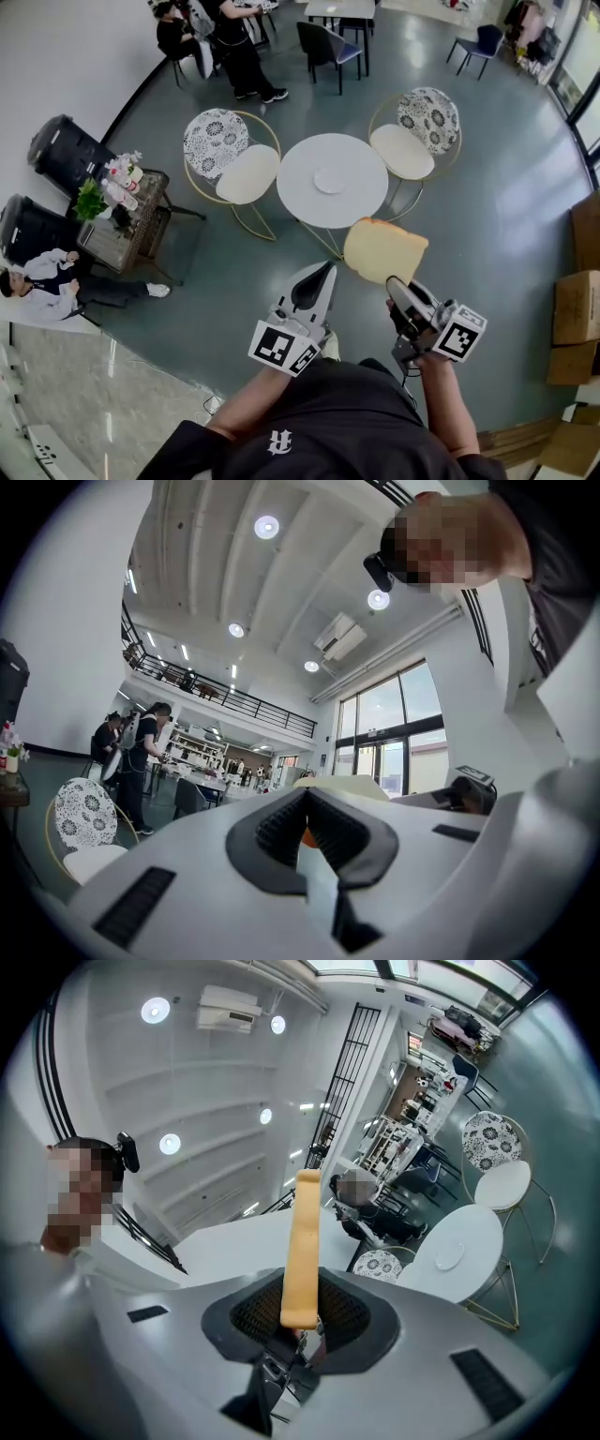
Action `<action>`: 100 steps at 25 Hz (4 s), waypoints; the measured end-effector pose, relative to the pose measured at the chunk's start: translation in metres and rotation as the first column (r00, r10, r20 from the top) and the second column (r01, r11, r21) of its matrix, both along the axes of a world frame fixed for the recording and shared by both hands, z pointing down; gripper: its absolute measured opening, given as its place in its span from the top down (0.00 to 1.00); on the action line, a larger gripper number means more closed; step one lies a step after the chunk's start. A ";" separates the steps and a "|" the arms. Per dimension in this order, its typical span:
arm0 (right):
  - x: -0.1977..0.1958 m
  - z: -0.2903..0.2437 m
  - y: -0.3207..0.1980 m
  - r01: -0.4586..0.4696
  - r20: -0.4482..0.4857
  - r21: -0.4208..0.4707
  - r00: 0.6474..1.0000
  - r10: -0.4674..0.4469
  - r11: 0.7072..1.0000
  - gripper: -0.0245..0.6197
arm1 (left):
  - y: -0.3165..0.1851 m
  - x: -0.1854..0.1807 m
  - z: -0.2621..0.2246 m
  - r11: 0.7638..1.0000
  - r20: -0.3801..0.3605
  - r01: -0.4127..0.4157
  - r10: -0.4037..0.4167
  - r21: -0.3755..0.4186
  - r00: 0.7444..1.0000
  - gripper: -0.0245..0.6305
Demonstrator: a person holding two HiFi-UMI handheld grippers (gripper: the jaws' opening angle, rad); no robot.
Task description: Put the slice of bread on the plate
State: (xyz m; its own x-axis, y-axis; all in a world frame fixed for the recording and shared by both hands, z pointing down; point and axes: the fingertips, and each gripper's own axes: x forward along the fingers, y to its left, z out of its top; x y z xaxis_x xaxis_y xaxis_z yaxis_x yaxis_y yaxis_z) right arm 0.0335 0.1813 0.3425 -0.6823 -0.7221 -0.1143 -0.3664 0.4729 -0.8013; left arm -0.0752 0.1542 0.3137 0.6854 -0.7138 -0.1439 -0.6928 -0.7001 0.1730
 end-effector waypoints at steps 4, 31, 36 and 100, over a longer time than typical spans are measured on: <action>-0.011 0.007 -0.027 0.002 0.009 -0.019 1.000 -0.002 1.000 0.81 | -0.029 -0.007 0.004 1.000 0.004 -0.009 0.009 0.000 1.000 0.95; 0.027 0.054 -0.281 0.141 0.027 -0.118 0.990 -0.139 0.983 0.81 | -0.256 0.021 0.019 0.985 0.005 0.168 -0.168 -0.045 0.986 0.95; 0.029 0.094 -0.327 0.161 0.019 -0.170 0.987 -0.161 0.972 0.81 | -0.290 0.021 0.036 0.976 0.018 0.198 -0.197 -0.087 0.980 0.95; -0.028 0.512 -0.459 0.062 -0.694 -0.647 0.365 -0.621 0.760 0.44 | -0.471 -0.013 0.198 0.932 0.078 0.138 -0.119 -0.335 0.990 0.95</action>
